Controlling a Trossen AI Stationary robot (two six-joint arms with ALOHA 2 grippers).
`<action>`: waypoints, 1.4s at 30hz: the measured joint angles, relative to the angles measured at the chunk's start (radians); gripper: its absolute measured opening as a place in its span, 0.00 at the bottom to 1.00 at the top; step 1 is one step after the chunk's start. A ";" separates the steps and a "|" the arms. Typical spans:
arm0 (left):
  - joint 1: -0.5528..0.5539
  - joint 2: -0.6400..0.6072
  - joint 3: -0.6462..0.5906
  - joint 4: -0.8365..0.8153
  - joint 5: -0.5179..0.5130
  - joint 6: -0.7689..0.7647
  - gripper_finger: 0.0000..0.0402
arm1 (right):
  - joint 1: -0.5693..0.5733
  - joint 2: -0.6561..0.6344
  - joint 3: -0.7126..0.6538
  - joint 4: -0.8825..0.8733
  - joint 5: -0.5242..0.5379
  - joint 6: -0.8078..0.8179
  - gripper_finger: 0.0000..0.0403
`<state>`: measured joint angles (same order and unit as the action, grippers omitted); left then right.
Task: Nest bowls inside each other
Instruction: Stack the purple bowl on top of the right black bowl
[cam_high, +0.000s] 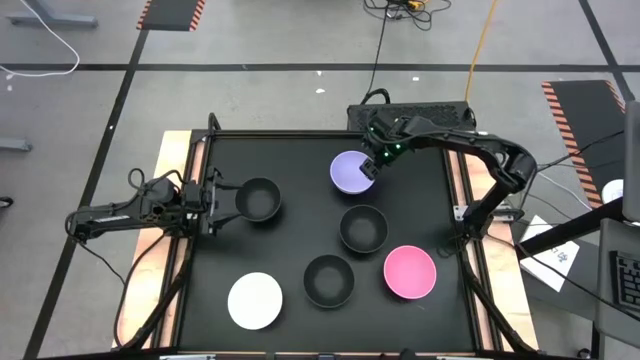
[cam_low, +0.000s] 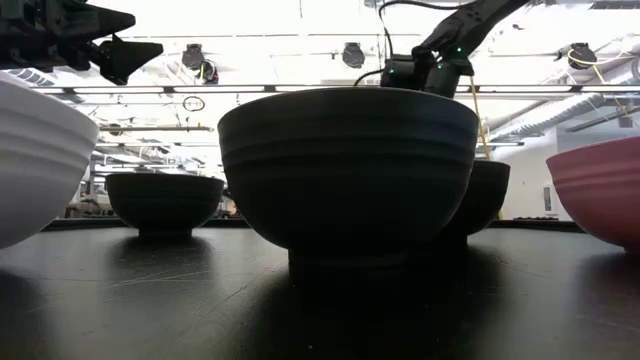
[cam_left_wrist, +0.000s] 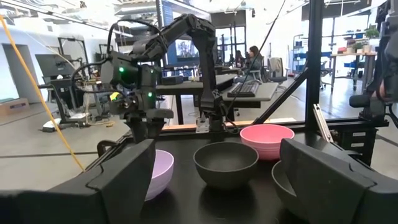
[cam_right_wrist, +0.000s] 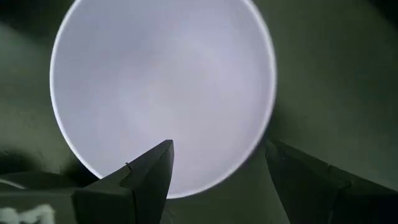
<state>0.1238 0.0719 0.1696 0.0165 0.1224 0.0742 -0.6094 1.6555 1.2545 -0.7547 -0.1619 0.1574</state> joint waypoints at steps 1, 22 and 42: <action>0.000 0.000 0.000 0.000 0.000 0.000 0.87 | 0.003 0.008 0.000 0.002 0.001 0.001 0.61; 0.000 0.000 0.000 -0.016 0.001 0.000 0.87 | 0.002 0.036 0.000 0.045 0.004 -0.032 0.56; 0.000 0.000 0.000 -0.026 0.001 0.000 0.87 | 0.002 0.070 -0.001 0.045 0.003 -0.012 0.35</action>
<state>0.1238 0.0719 0.1696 -0.0095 0.1234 0.0742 -0.6071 1.7252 1.2537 -0.7097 -0.1585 0.1452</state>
